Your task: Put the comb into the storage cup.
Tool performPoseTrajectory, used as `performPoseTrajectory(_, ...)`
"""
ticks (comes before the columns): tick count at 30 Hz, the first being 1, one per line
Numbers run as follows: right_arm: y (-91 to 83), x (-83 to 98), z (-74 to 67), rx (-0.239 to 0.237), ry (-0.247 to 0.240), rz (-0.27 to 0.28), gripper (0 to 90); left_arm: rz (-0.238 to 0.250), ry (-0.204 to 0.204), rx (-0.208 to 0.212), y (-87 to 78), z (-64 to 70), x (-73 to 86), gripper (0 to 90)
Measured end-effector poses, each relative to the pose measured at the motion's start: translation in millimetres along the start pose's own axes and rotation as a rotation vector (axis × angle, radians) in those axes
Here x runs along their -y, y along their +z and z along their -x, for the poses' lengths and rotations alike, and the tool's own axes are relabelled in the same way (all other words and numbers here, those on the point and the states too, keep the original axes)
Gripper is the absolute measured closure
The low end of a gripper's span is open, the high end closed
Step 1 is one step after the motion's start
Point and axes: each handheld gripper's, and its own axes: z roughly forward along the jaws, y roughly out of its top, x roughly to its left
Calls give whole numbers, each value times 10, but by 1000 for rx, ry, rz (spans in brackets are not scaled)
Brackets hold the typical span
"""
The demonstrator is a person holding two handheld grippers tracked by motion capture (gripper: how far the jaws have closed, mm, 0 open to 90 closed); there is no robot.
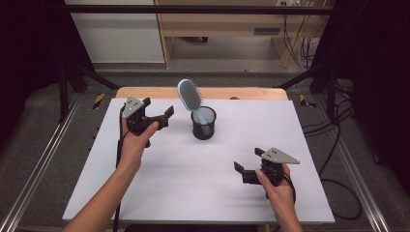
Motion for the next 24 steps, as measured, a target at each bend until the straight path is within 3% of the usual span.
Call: performPoseTrajectory(24, -12, -1, 0, -10, 11, 10, 37, 22, 26, -23, -399, -227, -83, 16)
